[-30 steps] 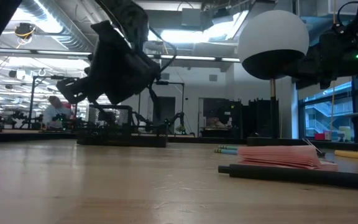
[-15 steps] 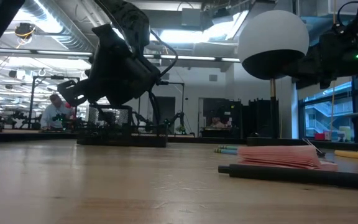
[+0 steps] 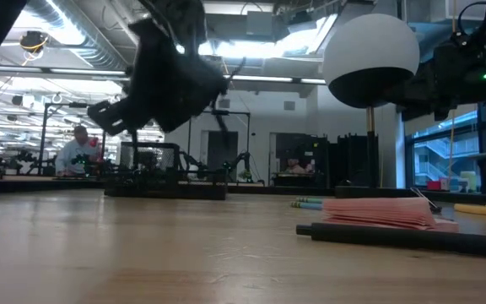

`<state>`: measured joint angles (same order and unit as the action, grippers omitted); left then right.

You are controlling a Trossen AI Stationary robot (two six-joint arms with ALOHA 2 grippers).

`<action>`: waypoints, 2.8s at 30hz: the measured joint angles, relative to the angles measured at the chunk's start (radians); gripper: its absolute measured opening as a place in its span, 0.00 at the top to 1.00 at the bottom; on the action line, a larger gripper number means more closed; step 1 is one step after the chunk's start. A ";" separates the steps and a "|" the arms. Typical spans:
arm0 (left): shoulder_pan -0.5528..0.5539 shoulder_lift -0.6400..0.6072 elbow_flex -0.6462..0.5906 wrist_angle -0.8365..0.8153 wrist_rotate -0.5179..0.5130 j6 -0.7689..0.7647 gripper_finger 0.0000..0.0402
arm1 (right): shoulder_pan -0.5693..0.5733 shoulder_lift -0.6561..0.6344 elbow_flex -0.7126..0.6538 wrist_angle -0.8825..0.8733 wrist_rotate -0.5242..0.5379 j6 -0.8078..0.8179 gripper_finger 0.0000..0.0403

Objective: Pick and place office supplies into organizer
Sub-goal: Put the left black pen into the desk organizer, then put the binder clip into the desk organizer

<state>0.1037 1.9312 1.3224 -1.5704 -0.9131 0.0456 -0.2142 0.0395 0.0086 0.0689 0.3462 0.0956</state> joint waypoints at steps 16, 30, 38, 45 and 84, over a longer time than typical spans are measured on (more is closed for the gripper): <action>-0.122 -0.396 0.081 0.267 0.224 -0.166 0.76 | 0.000 0.001 0.000 0.000 0.000 0.001 0.80; -0.237 -0.848 -0.461 1.165 0.571 -0.058 0.76 | 0.000 0.019 0.000 -0.014 -0.139 -0.054 0.80; -0.279 -0.952 -0.778 1.651 0.717 -0.034 0.76 | 0.000 0.019 0.000 -0.021 -0.201 -0.055 0.80; -0.303 -0.938 -0.939 1.898 0.756 0.021 0.76 | 0.001 0.019 0.000 -0.034 -0.445 -0.096 0.80; -0.303 -0.936 -0.981 1.918 0.747 0.056 0.76 | 0.128 0.903 0.464 -0.461 -0.472 0.025 0.80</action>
<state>-0.1993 0.9947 0.3416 0.3481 -0.1658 0.1013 -0.0864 0.9428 0.4727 -0.3916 -0.1256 0.1208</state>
